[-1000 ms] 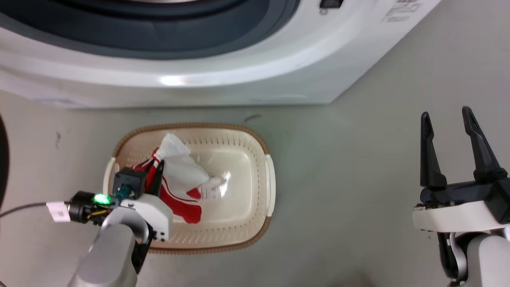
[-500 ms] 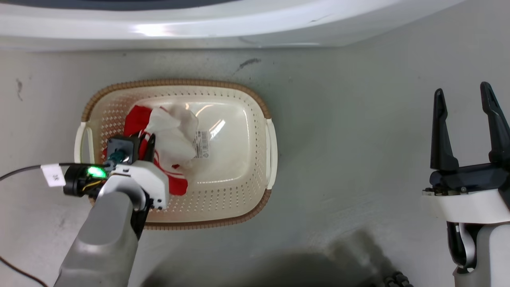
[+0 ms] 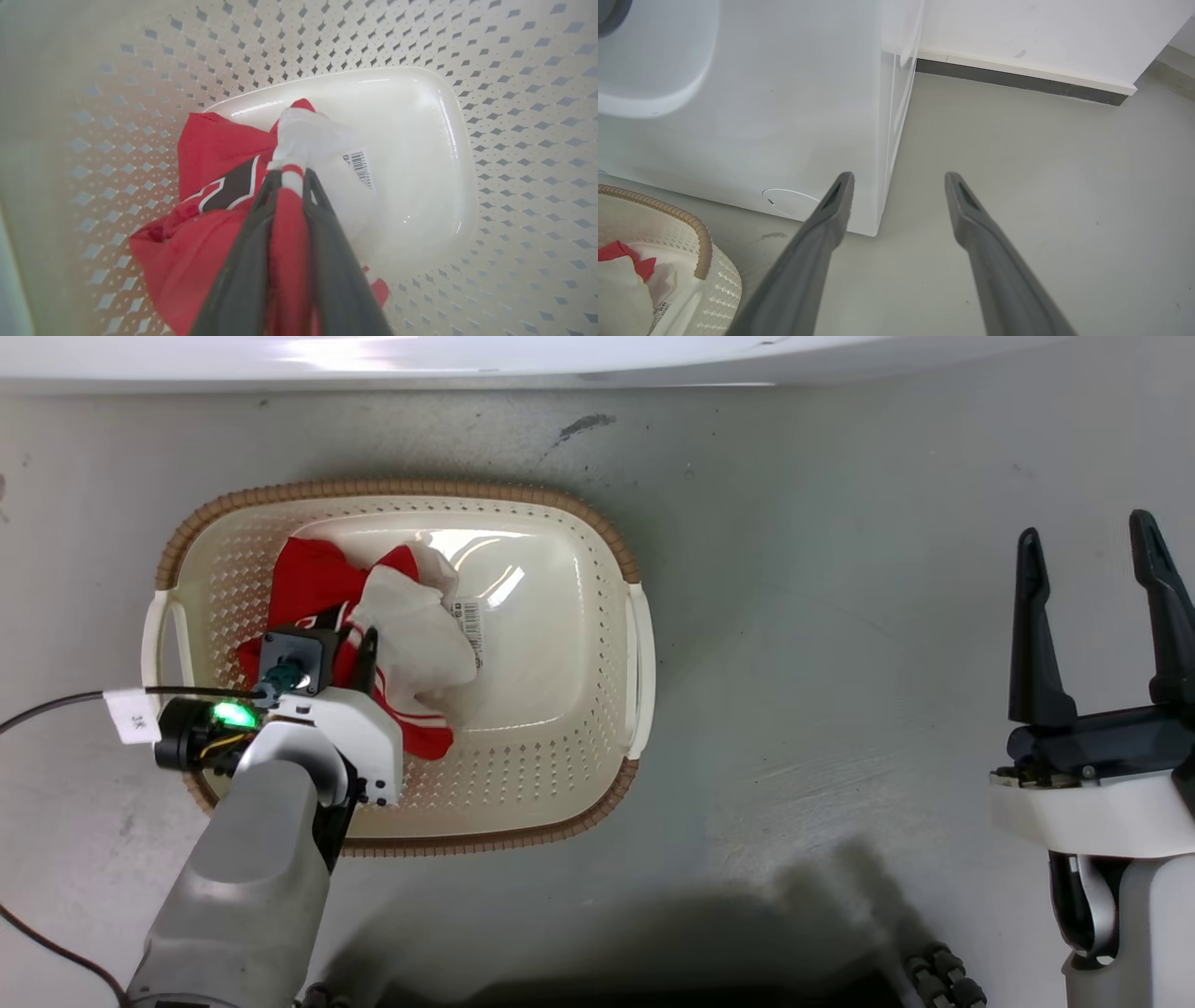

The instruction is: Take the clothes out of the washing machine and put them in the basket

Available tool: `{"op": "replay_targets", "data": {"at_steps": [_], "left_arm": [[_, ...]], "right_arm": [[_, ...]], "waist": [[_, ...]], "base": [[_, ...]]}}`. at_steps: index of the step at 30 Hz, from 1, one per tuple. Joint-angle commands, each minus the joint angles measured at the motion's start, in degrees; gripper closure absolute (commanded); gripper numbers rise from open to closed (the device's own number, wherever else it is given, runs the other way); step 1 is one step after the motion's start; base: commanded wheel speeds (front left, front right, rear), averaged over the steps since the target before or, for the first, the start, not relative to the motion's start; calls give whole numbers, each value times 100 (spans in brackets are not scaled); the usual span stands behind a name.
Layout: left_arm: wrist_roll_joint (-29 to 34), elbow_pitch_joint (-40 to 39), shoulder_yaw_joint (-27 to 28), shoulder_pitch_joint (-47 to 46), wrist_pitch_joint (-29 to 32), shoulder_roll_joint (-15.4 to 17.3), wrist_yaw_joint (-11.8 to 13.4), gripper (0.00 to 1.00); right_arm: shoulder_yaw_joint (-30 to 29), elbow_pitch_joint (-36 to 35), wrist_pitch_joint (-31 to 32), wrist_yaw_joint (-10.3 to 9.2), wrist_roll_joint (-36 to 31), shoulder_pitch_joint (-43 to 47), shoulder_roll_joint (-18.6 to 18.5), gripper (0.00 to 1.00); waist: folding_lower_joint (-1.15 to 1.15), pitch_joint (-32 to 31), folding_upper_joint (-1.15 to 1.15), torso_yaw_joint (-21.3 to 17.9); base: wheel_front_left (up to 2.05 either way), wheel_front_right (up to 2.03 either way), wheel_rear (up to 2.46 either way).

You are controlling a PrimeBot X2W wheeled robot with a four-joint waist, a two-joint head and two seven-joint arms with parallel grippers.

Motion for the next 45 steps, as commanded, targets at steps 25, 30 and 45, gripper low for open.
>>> {"op": "replay_targets", "data": {"at_steps": [25, 30, 45], "left_arm": [[-62, -1276, 722, 1578, -15, -113, -145, 0], [27, -1902, 867, 2060, -15, -124, -198, 0], [-36, -3316, 845, 1741, 40, 424, -324, 0]], "right_arm": [[99, 811, -14, -6, 326, 158, 0, 0], [70, 902, -13, -5, 423, 325, 0, 0], [251, 977, -13, -5, 889, 474, 3, 0]], "waist": [[-1, -2412, 0, -16], [-1, -2872, 0, -37], [-1, -3058, 0, -624]], "base": [[0, 0, 0], [0, 0, 0], [0, 0, 0]]}}
